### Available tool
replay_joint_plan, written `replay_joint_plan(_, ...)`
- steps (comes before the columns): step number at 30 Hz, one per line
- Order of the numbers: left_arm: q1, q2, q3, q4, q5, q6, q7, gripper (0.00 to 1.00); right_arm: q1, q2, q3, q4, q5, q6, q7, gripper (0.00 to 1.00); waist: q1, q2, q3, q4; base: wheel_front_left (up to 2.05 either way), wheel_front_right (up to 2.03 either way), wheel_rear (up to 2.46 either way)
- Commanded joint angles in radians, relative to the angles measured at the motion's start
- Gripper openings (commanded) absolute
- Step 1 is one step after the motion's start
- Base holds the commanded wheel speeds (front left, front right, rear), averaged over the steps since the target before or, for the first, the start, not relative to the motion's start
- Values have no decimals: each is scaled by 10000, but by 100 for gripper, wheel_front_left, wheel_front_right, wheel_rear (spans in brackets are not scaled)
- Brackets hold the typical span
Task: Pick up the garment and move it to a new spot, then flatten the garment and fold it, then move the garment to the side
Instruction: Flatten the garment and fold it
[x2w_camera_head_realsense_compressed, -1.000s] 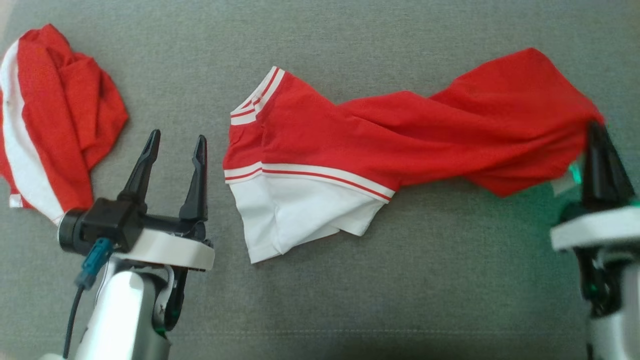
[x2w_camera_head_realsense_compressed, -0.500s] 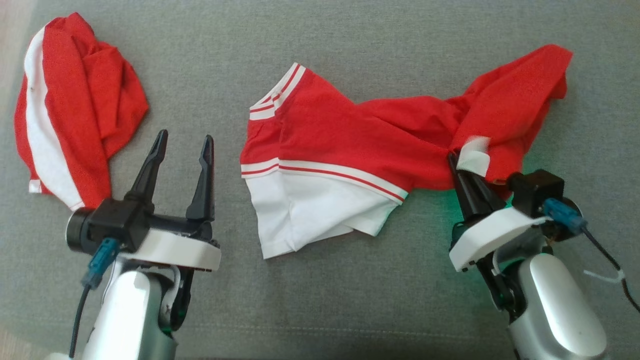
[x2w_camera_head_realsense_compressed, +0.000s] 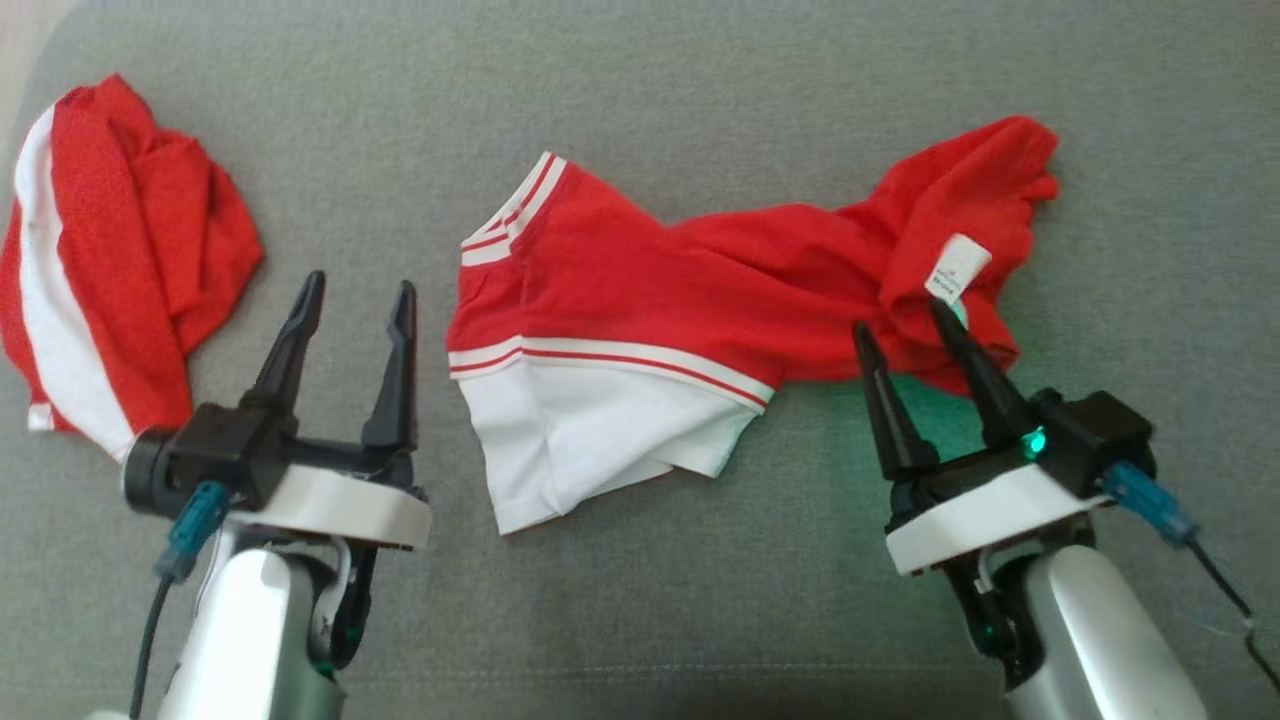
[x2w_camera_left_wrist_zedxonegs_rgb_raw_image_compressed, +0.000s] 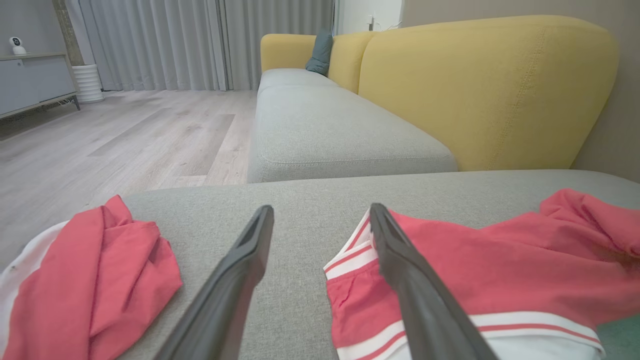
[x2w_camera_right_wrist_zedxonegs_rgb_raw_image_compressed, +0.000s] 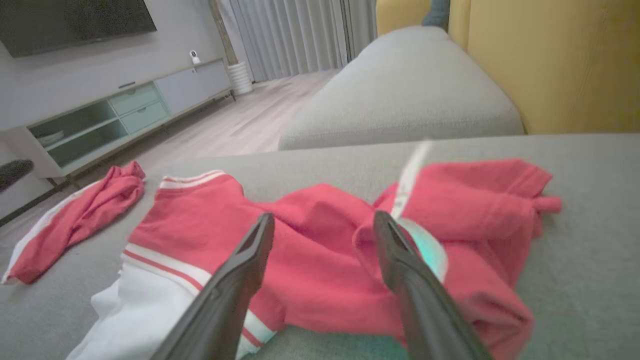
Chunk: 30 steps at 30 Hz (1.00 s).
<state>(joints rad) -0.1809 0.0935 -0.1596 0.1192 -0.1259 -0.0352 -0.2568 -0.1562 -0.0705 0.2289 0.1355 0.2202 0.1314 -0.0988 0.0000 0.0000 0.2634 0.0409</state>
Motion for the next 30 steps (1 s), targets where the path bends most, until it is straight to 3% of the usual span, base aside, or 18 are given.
replay_joint_plan(1,-8,152,414,-312,74,37,-49,100,5,26,160,-548,-22,-7,-125,100,0,0,-99,-106,0,0,0)
replay_joint_plan(14,552,242,581,-465,71,194,-49,100,897,-183,-2241,-1836,-443,-7,284,100,0,0,-594,-499,0,0,0)
replay_joint_plan(30,734,271,480,-486,0,249,-49,100,1146,-152,-2256,-2027,-351,-7,542,100,0,0,-655,-529,0,0,0)
